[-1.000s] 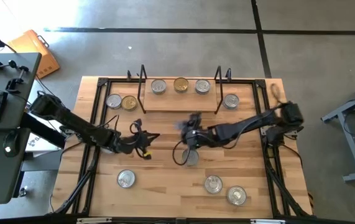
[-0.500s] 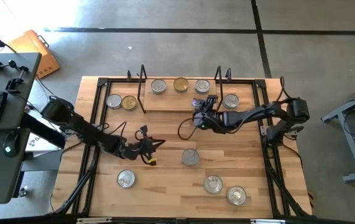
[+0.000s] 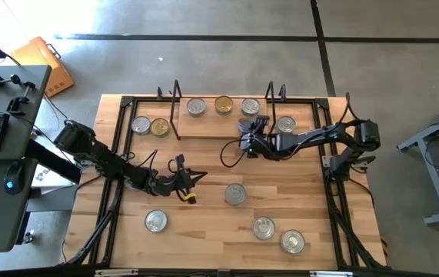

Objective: Stack canned seafood by type on shelf
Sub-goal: Put the blue tuna can on the shelf aligned with the other blue tuna can

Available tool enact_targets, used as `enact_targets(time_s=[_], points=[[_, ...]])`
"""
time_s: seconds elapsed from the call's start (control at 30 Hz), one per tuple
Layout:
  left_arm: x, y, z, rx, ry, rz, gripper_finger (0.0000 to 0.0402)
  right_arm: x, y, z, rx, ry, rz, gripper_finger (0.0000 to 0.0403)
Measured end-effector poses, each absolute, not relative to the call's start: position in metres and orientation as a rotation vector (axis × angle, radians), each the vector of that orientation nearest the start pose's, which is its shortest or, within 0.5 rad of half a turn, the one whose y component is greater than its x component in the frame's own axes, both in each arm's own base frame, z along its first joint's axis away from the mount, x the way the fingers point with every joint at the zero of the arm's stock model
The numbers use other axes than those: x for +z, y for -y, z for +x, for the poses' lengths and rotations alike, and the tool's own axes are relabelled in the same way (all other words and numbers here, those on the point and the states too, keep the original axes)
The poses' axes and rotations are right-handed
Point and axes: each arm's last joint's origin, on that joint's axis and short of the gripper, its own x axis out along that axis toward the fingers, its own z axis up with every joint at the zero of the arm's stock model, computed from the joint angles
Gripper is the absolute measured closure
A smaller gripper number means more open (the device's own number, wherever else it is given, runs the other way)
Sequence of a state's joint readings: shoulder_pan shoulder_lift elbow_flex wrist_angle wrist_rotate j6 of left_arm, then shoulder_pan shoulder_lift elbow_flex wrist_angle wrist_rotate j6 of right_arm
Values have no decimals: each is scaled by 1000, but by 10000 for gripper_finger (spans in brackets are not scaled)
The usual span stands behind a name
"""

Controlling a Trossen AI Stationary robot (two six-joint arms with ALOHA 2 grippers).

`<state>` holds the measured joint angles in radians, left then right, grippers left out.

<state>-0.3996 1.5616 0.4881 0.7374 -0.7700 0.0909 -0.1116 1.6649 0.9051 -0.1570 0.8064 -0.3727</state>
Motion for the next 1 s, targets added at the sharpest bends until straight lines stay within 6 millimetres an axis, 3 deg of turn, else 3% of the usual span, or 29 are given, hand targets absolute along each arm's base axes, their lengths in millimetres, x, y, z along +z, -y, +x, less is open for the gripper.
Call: enact_targets(time_s=[0.13,0.53,0.77,1.0], points=[[151,87,257,353,-301,277,401,170,56,310,-674,-1081,-656,167],[151,87,257,353,-304,278,402,189,54,312,-644,-1180,-539,163],[151,87,257,353,-304,279,402,189,54,312,-663,-1164,-465,162],[151,87,257,353,-304,279,402,190,51,318,-555,-1109,-370,168]])
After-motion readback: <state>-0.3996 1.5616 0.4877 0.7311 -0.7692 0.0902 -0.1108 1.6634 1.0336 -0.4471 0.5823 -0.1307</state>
